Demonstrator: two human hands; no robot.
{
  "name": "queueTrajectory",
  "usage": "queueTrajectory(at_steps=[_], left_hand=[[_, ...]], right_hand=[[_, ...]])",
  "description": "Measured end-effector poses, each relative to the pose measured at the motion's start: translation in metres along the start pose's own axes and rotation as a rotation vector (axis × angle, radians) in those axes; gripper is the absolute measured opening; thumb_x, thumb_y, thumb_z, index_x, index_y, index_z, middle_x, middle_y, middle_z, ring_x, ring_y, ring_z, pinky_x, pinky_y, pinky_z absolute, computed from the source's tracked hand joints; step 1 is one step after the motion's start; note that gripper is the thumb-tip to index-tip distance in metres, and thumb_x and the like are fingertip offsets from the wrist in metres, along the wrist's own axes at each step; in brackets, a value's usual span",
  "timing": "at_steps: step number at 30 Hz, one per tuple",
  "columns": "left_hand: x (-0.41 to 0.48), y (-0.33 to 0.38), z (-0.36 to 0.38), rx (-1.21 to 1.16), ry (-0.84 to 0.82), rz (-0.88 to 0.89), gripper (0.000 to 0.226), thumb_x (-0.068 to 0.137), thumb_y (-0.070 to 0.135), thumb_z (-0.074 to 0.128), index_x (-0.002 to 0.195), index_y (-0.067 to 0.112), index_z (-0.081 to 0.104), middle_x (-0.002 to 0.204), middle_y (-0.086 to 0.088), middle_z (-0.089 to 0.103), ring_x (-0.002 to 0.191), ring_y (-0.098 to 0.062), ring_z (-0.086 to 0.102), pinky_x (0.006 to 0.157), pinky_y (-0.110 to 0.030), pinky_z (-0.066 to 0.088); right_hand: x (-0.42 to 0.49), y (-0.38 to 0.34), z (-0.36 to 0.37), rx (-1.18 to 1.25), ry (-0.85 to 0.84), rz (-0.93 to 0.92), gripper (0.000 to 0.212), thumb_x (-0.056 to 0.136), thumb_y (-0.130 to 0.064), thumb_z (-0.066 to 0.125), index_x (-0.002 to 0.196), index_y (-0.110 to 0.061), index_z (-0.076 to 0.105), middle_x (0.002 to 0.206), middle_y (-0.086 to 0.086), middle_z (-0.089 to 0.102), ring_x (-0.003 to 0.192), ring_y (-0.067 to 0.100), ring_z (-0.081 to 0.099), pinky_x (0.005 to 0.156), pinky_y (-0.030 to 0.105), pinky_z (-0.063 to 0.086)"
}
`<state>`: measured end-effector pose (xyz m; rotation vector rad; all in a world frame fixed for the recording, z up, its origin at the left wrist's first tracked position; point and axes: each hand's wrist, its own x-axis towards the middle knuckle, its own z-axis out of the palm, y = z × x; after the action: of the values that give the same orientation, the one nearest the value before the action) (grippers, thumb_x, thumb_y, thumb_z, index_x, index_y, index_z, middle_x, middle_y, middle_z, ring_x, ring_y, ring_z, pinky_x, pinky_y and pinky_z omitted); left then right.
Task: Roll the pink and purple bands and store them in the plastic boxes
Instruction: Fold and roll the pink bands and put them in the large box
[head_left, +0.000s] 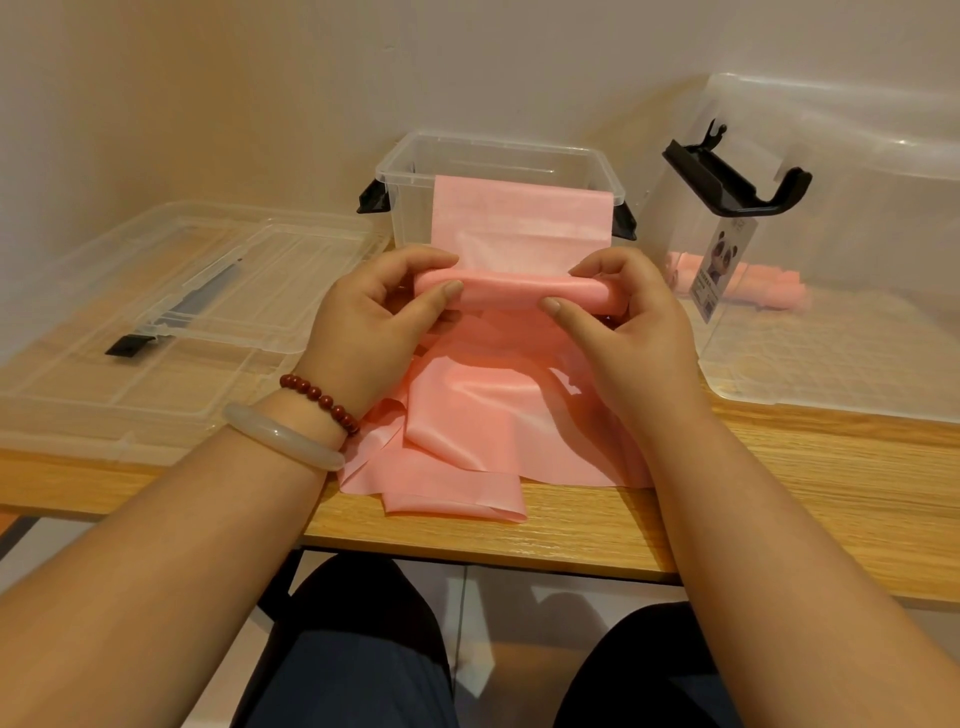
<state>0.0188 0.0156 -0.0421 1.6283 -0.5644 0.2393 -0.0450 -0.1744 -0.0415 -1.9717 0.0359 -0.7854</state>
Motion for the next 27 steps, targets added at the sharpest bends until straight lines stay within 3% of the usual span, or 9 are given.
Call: queueTrajectory(at_steps=[6, 9, 11, 13, 16, 21, 27], left_hand=[[0.0006, -0.0028, -0.0003, 0.032, -0.032, 0.016, 0.033, 0.08, 0.012, 0.076, 0.103, 0.032, 0.064, 0.105, 0.005, 0.063, 0.085, -0.004, 0.064, 0.071, -0.019, 0.054], [0.0011, -0.0034, -0.0013, 0.091, -0.028, 0.049, 0.032, 0.081, 0.013, 0.075, 0.1, 0.038, 0.064, 0.109, 0.012, 0.059, 0.097, -0.012, 0.064, 0.078, -0.025, 0.055], [0.0006, -0.0025, -0.0011, 0.085, -0.019, 0.03, 0.03, 0.084, 0.013, 0.073, 0.098, 0.039, 0.064, 0.11, 0.008, 0.061, 0.092, -0.014, 0.067, 0.075, -0.025, 0.056], [-0.0003, -0.0011, -0.0001, 0.065, -0.013, 0.012, 0.028, 0.085, 0.012, 0.071, 0.097, 0.037, 0.065, 0.106, 0.001, 0.065, 0.082, -0.008, 0.069, 0.07, -0.021, 0.056], [-0.001, 0.0006, 0.0009, 0.021, -0.005, -0.016, 0.026, 0.086, 0.011, 0.069, 0.098, 0.034, 0.065, 0.096, 0.002, 0.068, 0.074, -0.003, 0.069, 0.067, -0.018, 0.056], [-0.0002, -0.0008, 0.0012, -0.043, -0.009, -0.053, 0.031, 0.086, 0.008, 0.069, 0.106, 0.029, 0.061, 0.095, 0.002, 0.068, 0.075, -0.005, 0.069, 0.067, -0.021, 0.056], [-0.0018, 0.0001, -0.0003, 0.037, -0.029, -0.025, 0.035, 0.082, 0.01, 0.073, 0.109, 0.031, 0.064, 0.103, 0.004, 0.067, 0.083, -0.005, 0.068, 0.072, -0.019, 0.056]], right_hand=[[0.0012, -0.0005, 0.0003, 0.015, 0.009, 0.022, 0.017, 0.085, -0.029, 0.074, 0.095, -0.026, 0.06, 0.087, -0.016, 0.059, 0.083, 0.003, 0.058, 0.07, 0.024, 0.053], [0.0006, -0.0006, 0.0003, 0.01, 0.0, 0.026, 0.017, 0.086, -0.03, 0.073, 0.097, -0.025, 0.061, 0.087, -0.016, 0.059, 0.078, -0.007, 0.056, 0.064, 0.013, 0.048], [-0.0001, -0.0016, -0.0002, 0.03, -0.009, 0.027, 0.02, 0.086, -0.028, 0.074, 0.1, -0.026, 0.061, 0.092, -0.017, 0.058, 0.08, -0.009, 0.056, 0.064, 0.01, 0.046], [-0.0009, -0.0022, -0.0007, 0.038, -0.024, 0.021, 0.027, 0.083, -0.026, 0.077, 0.102, -0.03, 0.059, 0.102, -0.015, 0.057, 0.086, -0.002, 0.058, 0.068, 0.016, 0.051], [-0.0015, -0.0018, -0.0012, 0.022, -0.046, 0.017, 0.031, 0.083, -0.018, 0.075, 0.102, -0.032, 0.057, 0.11, -0.004, 0.056, 0.077, 0.004, 0.059, 0.06, 0.02, 0.053], [0.0006, 0.0008, 0.0002, 0.022, -0.008, 0.029, 0.021, 0.086, -0.023, 0.074, 0.098, -0.031, 0.059, 0.097, -0.013, 0.059, 0.088, 0.012, 0.062, 0.072, 0.035, 0.057], [0.0006, -0.001, 0.0006, 0.057, 0.002, 0.056, 0.015, 0.09, -0.027, 0.07, 0.099, -0.027, 0.058, 0.091, -0.01, 0.06, 0.083, 0.015, 0.065, 0.066, 0.028, 0.055]])
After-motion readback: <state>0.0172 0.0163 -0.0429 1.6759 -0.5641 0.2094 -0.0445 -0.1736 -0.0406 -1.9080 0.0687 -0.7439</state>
